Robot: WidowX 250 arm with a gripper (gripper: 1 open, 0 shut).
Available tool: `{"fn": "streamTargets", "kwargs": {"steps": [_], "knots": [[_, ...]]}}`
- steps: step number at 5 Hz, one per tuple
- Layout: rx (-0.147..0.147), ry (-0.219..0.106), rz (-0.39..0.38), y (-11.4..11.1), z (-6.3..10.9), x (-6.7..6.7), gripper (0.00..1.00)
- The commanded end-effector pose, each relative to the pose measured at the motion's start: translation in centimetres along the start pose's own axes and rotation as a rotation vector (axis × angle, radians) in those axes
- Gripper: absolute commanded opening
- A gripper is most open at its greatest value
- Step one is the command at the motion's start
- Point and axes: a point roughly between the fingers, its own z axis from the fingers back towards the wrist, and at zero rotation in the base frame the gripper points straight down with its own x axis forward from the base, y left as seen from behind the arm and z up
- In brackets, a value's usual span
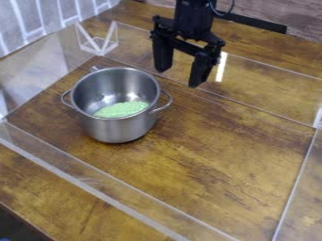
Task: Put the green object in the silver pot
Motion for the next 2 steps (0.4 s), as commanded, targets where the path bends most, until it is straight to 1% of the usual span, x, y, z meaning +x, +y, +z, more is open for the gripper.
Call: {"fn": "streamTargets", "kwargs": {"steps": [1,2], "knots": [[0.017,-0.120,0.011,1.05,4.17,0.58,1.00],[0.025,-0.129,0.026,1.94,4.18,1.10,1.00]]}}
